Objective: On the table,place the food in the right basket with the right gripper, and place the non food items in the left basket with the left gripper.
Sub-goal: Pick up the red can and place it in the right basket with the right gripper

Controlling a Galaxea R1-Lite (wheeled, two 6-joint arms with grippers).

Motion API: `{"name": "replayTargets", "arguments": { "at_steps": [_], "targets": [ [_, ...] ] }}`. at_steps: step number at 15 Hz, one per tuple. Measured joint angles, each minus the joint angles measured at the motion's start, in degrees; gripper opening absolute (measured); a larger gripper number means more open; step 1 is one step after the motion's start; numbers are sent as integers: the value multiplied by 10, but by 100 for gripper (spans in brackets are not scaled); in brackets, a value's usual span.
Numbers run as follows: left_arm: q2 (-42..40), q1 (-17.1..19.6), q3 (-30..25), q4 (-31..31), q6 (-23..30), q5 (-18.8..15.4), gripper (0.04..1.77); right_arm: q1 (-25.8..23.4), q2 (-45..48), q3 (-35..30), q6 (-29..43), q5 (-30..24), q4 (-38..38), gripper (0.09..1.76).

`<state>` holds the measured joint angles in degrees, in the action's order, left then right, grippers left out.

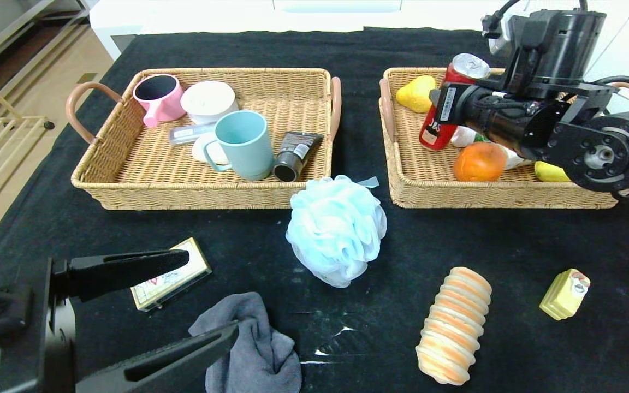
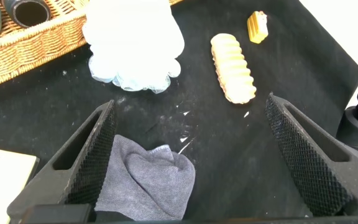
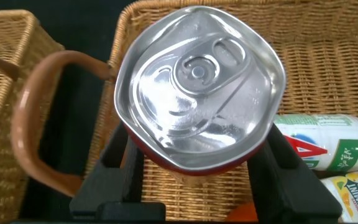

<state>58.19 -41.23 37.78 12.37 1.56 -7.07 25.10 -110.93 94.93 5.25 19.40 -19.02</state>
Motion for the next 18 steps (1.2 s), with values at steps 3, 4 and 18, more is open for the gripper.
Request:
{"name": "replayTargets", "arguments": {
  "at_steps": [3, 4, 18],
  "targets": [
    [-5, 4, 2, 0, -2, 0, 172, 0, -9, 0, 0, 0, -4, 99],
    [-5, 4, 2, 0, -2, 0, 172, -2, -11, 0, 1, 0, -4, 99],
    [-1, 3, -2, -3, -4, -2, 172, 12, 4, -35, 1, 3, -3, 99]
  ]
}}
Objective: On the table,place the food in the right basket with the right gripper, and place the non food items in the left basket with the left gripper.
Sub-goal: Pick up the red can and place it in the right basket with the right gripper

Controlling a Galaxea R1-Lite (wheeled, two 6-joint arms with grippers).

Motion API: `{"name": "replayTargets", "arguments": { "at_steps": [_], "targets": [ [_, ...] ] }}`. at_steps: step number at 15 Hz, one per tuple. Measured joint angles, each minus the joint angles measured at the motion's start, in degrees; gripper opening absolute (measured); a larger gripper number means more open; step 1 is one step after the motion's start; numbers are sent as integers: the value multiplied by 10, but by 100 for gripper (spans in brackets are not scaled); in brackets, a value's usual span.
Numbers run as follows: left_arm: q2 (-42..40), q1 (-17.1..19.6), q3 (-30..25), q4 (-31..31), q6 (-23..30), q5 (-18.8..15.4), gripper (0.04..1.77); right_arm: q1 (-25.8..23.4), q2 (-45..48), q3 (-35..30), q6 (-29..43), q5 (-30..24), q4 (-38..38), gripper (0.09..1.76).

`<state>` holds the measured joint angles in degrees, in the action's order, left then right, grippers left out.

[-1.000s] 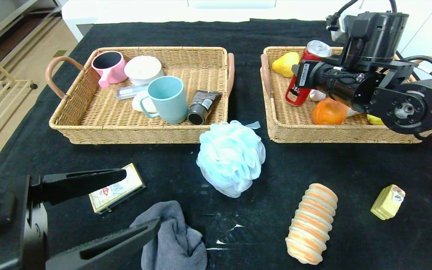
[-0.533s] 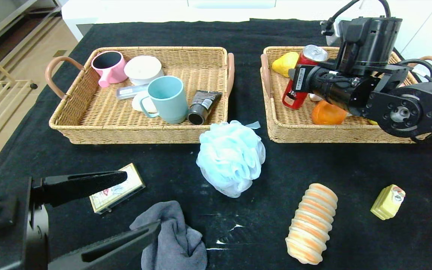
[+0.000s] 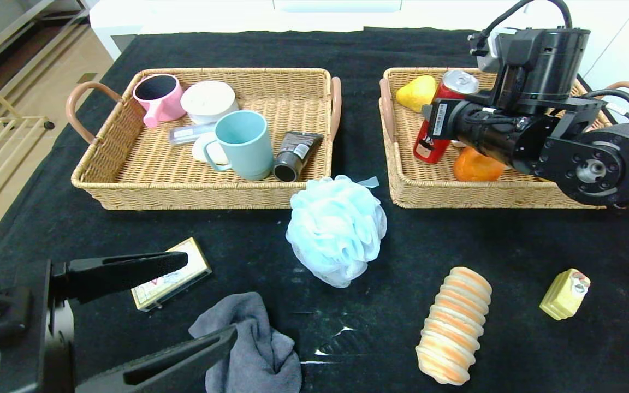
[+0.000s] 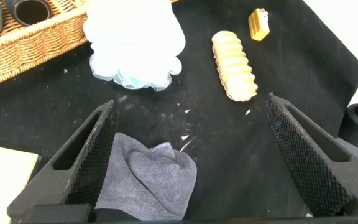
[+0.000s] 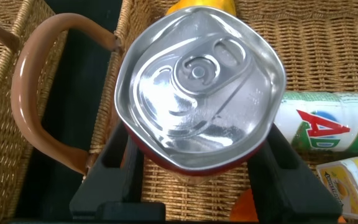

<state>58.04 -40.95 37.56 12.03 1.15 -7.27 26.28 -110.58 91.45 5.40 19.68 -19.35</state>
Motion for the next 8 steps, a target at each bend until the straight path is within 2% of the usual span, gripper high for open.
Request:
{"name": "replayTargets", "arguments": {
  "at_steps": [2, 8],
  "targets": [
    [1, 0, -1, 0, 0, 0, 172, 0, 2, -6, 0, 0, -1, 99],
    [2, 0, -2, -1, 0, -1, 172, 2, 8, -13, 1, 7, 3, 136]
  ]
}}
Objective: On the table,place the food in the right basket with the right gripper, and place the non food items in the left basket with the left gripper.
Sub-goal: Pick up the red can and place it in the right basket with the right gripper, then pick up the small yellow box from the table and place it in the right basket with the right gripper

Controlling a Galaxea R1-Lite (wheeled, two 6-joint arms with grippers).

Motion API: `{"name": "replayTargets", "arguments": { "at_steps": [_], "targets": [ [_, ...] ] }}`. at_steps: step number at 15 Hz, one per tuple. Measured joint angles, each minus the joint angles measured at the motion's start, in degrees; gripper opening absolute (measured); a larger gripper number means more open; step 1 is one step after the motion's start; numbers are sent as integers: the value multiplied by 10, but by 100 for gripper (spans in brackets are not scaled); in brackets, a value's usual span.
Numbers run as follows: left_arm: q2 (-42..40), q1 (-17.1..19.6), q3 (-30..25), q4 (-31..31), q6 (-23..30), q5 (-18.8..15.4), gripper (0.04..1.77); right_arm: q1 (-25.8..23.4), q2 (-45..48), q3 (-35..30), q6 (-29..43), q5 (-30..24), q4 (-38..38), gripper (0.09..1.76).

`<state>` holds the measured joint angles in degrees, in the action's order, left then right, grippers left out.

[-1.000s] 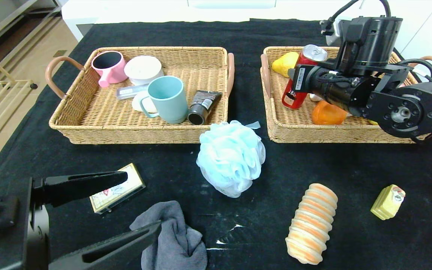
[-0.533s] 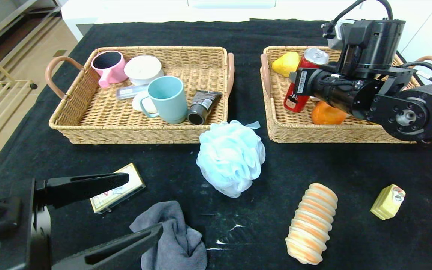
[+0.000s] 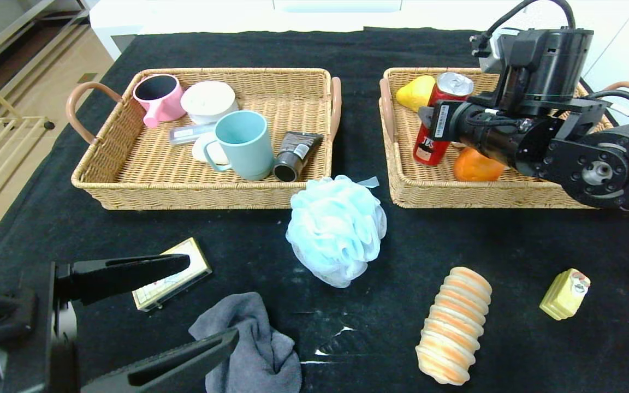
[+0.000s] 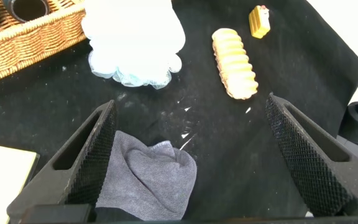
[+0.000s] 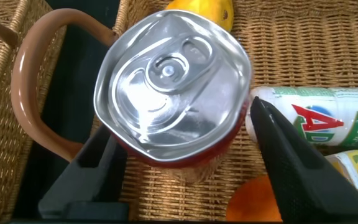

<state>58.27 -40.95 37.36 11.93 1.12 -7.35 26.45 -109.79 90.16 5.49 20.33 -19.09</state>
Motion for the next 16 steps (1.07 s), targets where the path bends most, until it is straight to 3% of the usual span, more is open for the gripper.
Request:
{"name": "replayTargets", "arguments": {
  "at_steps": [7, 16],
  "targets": [
    [2, 0, -2, 0, 0, 0, 172, 13, 28, -34, 0, 3, 6, 157],
    [3, -1, -1, -1, 0, -1, 172, 41, 110, -124, 2, 30, 40, 166]
  ]
}}
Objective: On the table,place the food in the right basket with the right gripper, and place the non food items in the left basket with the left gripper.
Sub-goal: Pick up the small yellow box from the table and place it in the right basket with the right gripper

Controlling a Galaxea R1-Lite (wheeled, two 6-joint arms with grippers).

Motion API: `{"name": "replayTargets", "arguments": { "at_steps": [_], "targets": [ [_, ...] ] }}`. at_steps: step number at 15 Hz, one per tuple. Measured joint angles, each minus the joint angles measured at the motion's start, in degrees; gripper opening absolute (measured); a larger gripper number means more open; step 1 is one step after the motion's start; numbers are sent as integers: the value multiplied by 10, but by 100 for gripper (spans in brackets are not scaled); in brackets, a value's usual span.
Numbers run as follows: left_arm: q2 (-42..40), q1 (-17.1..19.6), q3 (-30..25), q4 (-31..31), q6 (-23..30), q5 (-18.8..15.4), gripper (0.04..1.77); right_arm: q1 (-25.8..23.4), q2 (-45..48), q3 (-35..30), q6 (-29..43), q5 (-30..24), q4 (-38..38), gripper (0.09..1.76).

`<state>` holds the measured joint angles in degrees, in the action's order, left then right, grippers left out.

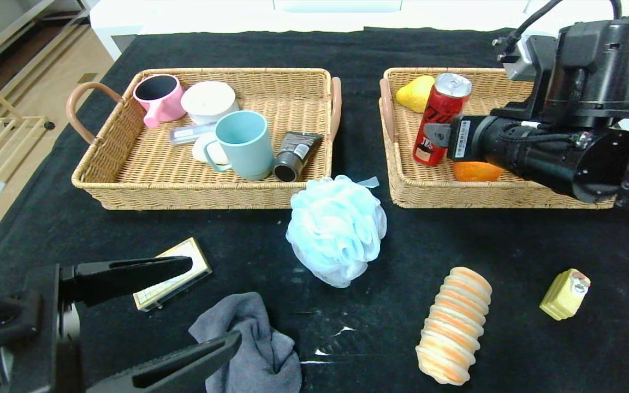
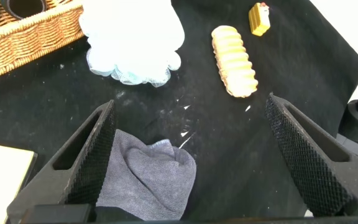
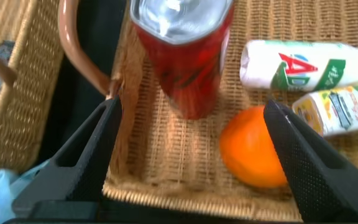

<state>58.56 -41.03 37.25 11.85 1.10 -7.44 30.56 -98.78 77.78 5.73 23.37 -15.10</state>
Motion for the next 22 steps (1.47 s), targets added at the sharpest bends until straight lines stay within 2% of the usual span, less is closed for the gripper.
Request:
{"name": "replayTargets", "arguments": {
  "at_steps": [5, 8, 13, 16, 20, 22],
  "targets": [
    [0, -9, 0, -2, 1, 2, 172, 12, 74, -45, 4, 14, 61, 168],
    [-1, -11, -2, -2, 0, 3, 172, 5, 116, -65, 16, 52, 126, 169],
    [-1, -12, -2, 0, 0, 3, 172, -7, 181, -73, 117, 58, 310, 170],
    [-5, -11, -1, 3, 0, 3, 172, -36, 202, -80, 185, 35, 416, 170],
    [-6, -11, -2, 2, -4, 3, 172, -59, 210, -83, 268, 27, 495, 170],
    [-6, -11, -2, 2, -5, 3, 172, -60, 210, -84, 309, 5, 506, 170]
  ]
}}
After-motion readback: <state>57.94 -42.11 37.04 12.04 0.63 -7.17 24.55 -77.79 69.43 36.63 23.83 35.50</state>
